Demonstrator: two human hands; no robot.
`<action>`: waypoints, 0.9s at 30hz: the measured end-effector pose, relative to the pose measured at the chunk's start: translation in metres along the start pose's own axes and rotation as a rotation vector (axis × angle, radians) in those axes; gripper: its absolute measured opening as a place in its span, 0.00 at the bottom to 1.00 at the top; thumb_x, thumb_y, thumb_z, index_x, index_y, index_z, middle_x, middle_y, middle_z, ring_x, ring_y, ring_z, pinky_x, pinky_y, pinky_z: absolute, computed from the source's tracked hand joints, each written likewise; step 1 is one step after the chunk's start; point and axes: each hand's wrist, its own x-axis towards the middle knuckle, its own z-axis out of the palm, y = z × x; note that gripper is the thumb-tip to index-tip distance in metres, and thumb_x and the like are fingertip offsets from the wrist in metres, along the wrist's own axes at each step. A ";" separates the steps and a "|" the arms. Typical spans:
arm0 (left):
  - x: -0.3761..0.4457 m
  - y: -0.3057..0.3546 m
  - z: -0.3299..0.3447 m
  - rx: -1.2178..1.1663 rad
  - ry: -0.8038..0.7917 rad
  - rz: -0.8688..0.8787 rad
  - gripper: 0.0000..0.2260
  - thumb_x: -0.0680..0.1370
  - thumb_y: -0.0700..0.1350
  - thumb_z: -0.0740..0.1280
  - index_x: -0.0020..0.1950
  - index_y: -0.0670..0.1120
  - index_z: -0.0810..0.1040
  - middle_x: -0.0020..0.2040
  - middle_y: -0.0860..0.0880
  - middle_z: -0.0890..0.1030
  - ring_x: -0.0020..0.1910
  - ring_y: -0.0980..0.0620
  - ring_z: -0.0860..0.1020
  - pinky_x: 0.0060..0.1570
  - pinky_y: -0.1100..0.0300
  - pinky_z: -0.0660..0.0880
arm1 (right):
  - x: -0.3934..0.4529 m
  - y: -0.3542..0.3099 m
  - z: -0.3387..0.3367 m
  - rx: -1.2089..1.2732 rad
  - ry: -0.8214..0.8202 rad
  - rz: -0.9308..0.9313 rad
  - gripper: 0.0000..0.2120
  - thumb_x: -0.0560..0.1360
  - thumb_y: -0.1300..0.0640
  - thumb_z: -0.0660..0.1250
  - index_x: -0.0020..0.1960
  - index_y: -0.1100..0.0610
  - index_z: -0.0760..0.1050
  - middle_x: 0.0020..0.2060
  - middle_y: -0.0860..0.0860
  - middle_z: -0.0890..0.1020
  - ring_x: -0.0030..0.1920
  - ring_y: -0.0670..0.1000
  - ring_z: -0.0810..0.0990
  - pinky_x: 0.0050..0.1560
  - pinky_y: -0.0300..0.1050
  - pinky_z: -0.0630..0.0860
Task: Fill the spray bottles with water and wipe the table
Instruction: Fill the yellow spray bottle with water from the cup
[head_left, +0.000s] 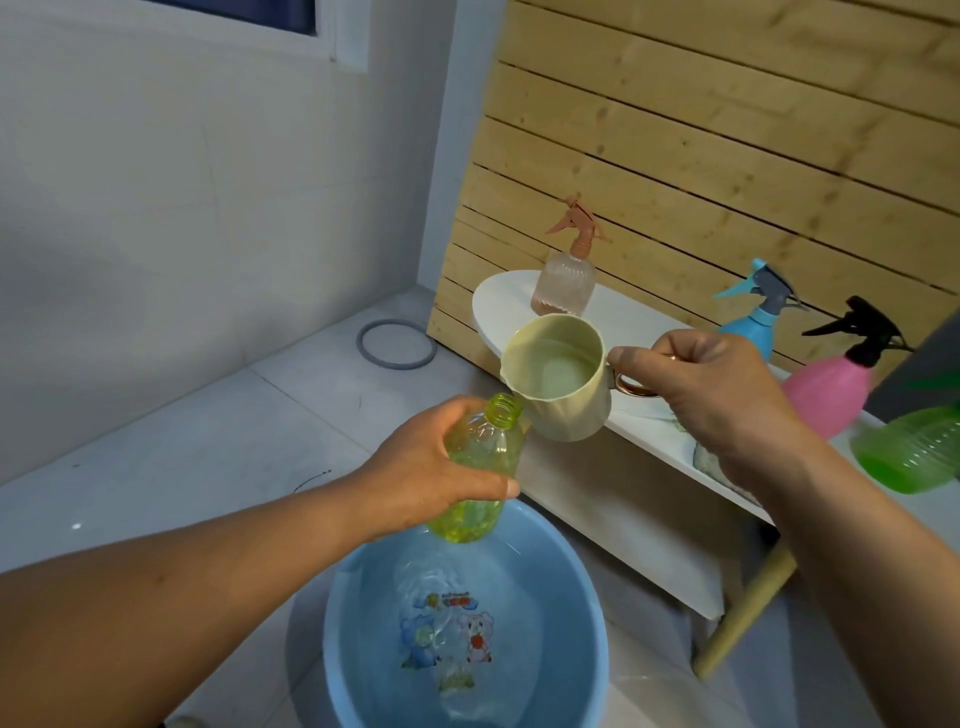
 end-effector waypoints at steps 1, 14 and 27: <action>0.000 0.000 0.000 0.001 0.000 0.002 0.31 0.58 0.60 0.82 0.59 0.70 0.76 0.53 0.63 0.84 0.51 0.62 0.83 0.54 0.53 0.84 | -0.001 -0.001 0.000 -0.008 0.000 -0.004 0.22 0.65 0.39 0.75 0.33 0.57 0.74 0.27 0.50 0.74 0.26 0.45 0.65 0.32 0.44 0.65; 0.001 -0.004 -0.002 0.003 0.020 0.006 0.33 0.59 0.59 0.83 0.61 0.66 0.76 0.53 0.63 0.84 0.51 0.62 0.83 0.53 0.53 0.84 | -0.004 -0.004 0.001 -0.059 0.009 -0.036 0.24 0.66 0.40 0.76 0.36 0.62 0.76 0.29 0.55 0.76 0.28 0.49 0.67 0.32 0.46 0.66; 0.000 -0.006 -0.002 0.022 0.032 0.025 0.32 0.61 0.57 0.83 0.62 0.64 0.76 0.53 0.62 0.83 0.52 0.62 0.83 0.53 0.53 0.84 | -0.008 -0.008 0.001 -0.099 0.010 -0.057 0.16 0.69 0.43 0.76 0.30 0.49 0.76 0.19 0.44 0.68 0.21 0.43 0.63 0.29 0.42 0.63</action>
